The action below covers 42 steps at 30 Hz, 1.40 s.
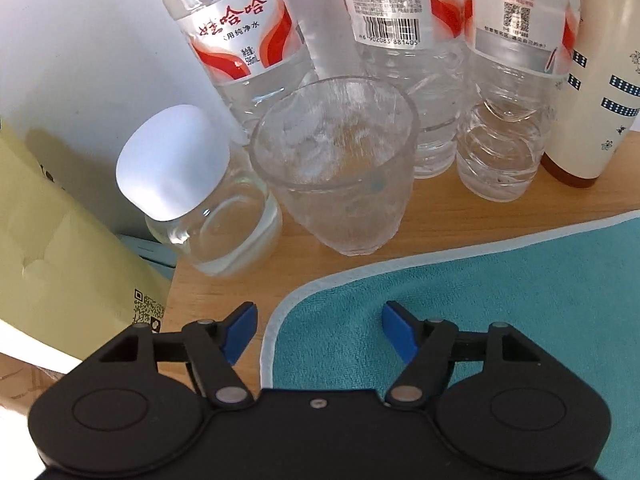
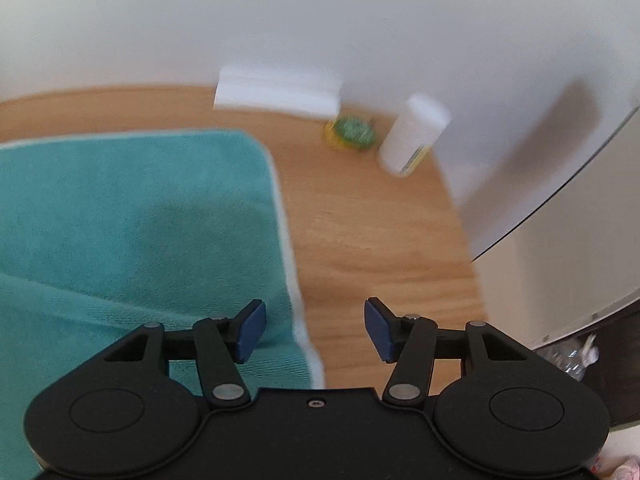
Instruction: Fold towel
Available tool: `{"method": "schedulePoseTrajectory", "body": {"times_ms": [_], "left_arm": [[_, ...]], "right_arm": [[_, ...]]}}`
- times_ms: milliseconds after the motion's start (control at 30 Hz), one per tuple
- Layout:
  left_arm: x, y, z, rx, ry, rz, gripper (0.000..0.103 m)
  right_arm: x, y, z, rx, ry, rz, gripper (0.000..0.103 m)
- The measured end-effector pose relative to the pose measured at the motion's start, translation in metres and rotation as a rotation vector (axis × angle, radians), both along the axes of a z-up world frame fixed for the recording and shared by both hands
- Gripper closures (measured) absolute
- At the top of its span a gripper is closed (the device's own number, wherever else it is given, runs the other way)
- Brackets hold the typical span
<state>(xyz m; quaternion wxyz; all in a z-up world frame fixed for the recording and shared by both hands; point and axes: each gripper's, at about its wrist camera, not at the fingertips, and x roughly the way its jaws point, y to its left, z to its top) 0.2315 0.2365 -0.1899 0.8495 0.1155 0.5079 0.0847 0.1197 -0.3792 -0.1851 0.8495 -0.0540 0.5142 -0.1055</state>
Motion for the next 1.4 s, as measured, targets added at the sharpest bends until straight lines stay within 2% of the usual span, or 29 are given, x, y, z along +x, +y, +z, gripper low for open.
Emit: {"method": "schedulePoseTrajectory", "body": {"times_ms": [67, 133, 267, 400, 500, 633, 900, 967, 1000, 1033, 1167, 1400], "left_arm": [[-0.009, -0.001, 0.008, -0.008, -0.018, -0.003, 0.031], [-0.026, -0.002, 0.018, -0.041, -0.026, -0.006, 0.031], [-0.063, -0.011, 0.029, -0.070, -0.013, -0.053, 0.031], [-0.099, -0.020, 0.030, -0.072, 0.025, -0.109, 0.031], [-0.111, -0.022, 0.027, -0.079, 0.046, -0.102, 0.031], [-0.129, -0.015, 0.021, -0.103, 0.063, -0.078, 0.031], [-0.151, -0.007, 0.025, -0.111, 0.070, -0.063, 0.025], [-0.159, -0.004, 0.024, -0.106, 0.083, -0.056, 0.025], [-0.160, -0.004, 0.023, -0.105, 0.088, -0.053, 0.025], [-0.163, -0.003, 0.022, -0.107, 0.094, -0.048, 0.025], [-0.173, 0.003, 0.020, -0.117, 0.113, -0.022, 0.022], [-0.193, 0.010, 0.013, -0.123, 0.140, 0.018, 0.021]], "right_arm": [[-0.010, 0.000, 0.005, 0.031, 0.011, 0.009, 0.043], [-0.035, 0.006, 0.001, 0.025, 0.082, 0.054, 0.043], [-0.057, 0.008, -0.014, 0.039, 0.162, 0.024, 0.044], [-0.078, 0.005, -0.015, 0.089, 0.161, -0.021, 0.044], [-0.090, 0.003, -0.014, 0.121, 0.197, -0.044, 0.044], [-0.104, 0.005, -0.012, 0.108, 0.212, -0.043, 0.041], [-0.105, 0.002, -0.016, 0.076, 0.246, -0.049, 0.033], [-0.105, -0.003, -0.019, 0.067, 0.246, -0.050, 0.026], [-0.104, -0.005, -0.021, 0.064, 0.246, -0.051, 0.019], [-0.105, -0.010, -0.022, 0.073, 0.244, -0.065, 0.017], [-0.107, -0.016, -0.025, 0.082, 0.244, -0.072, 0.017], [-0.109, -0.012, -0.026, 0.026, 0.260, -0.029, 0.017]]}}
